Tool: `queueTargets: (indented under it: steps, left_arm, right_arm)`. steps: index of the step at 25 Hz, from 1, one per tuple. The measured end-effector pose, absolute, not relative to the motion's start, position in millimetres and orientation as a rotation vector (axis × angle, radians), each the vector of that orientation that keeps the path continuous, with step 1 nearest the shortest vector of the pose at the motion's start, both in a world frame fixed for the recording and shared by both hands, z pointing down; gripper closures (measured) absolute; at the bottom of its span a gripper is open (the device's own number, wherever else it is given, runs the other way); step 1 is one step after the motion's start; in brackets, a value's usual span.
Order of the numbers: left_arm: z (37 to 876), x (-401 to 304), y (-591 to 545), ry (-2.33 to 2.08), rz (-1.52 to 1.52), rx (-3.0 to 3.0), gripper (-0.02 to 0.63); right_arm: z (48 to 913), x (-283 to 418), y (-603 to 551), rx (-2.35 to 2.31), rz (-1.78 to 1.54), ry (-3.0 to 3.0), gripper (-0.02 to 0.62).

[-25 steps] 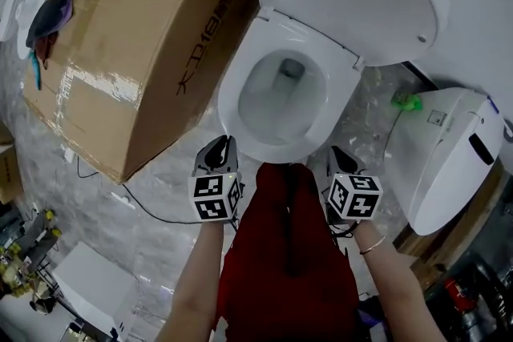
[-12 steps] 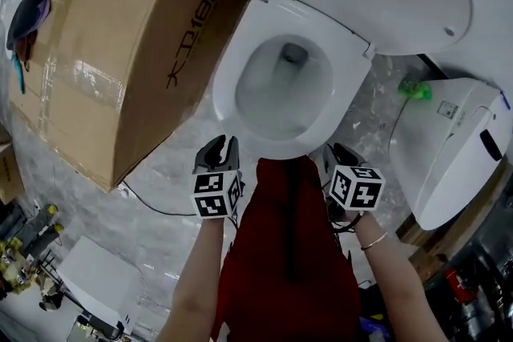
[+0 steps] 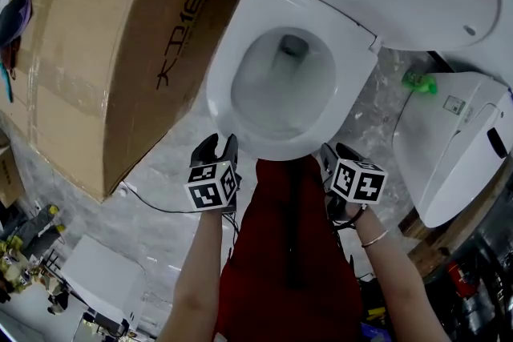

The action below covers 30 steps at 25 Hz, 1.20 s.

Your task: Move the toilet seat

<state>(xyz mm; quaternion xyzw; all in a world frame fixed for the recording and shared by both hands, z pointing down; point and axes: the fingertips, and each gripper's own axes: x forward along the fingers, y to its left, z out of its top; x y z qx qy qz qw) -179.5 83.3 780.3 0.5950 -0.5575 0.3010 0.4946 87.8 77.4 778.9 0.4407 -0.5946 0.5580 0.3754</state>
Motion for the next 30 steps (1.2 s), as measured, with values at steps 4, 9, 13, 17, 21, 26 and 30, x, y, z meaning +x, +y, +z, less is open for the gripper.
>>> queueTargets:
  steps: [4, 9, 13, 17, 21, 26, 30]
  left_arm:
    - [794.0, -179.7, 84.9, -1.322, 0.691, 1.381, 0.423]
    - [805.6, -178.0, 83.9, -1.286, 0.655, 1.328, 0.398]
    - [809.8, -173.9, 78.2, -1.269, 0.64, 1.323, 0.393]
    - [812.1, -172.5, 77.1, -1.265, 0.634, 1.31, 0.391]
    - [812.7, -173.0, 76.6, -1.252, 0.641, 1.301, 0.391]
    - [808.0, -175.4, 77.7, -1.254, 0.65, 1.293, 0.391]
    - [795.3, -176.2, 77.0, -1.271, 0.651, 1.315, 0.391]
  right_arm:
    - [791.8, 85.0, 84.1, 1.137, 1.52, -1.456, 0.397]
    - [802.7, 78.5, 87.0, 1.144, 1.583, -1.407, 0.38]
    - [809.3, 73.2, 83.7, 1.157, 1.614, -1.391, 0.376]
    - [816.2, 70.1, 81.4, 1.161, 1.623, -1.376, 0.376]
    - [817.1, 69.1, 80.8, 1.168, 1.627, -1.373, 0.374]
    - [813.9, 67.9, 80.2, 1.184, 1.658, -1.366, 0.374]
    - [804.1, 66.6, 79.9, 1.191, 1.675, -1.374, 0.374]
